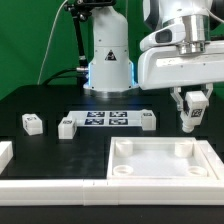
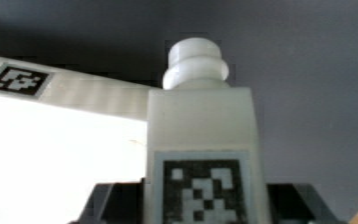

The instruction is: Assemble one leg

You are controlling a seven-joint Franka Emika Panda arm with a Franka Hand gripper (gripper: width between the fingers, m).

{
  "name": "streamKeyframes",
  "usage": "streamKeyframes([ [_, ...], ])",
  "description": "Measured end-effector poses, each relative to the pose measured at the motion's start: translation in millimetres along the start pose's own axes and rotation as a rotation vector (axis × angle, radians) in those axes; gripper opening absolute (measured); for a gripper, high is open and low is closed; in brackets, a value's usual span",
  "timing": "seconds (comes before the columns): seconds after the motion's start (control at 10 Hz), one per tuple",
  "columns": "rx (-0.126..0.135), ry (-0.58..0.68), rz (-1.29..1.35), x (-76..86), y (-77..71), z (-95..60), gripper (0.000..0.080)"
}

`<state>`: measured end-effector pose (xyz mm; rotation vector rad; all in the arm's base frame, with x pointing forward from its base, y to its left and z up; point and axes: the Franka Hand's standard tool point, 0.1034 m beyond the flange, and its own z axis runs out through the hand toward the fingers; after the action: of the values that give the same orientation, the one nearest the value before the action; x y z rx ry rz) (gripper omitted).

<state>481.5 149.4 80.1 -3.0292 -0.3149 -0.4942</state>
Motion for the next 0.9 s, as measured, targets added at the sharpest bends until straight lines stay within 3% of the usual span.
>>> streamKeyframes([
  [0.2,-0.001,0.001,0.001,1.1,1.3,-0.6,0.0291],
  [0.4,-0.005,0.029,0.006,29.4,19.5,-14.2,0.0291],
  [0.6,-0.012,0.042,0.034,45.2,25.7,-1.6,0.0291],
  [0.9,-0.005,0.048,0.071,87.2,28.2,4.2,0.0291],
])
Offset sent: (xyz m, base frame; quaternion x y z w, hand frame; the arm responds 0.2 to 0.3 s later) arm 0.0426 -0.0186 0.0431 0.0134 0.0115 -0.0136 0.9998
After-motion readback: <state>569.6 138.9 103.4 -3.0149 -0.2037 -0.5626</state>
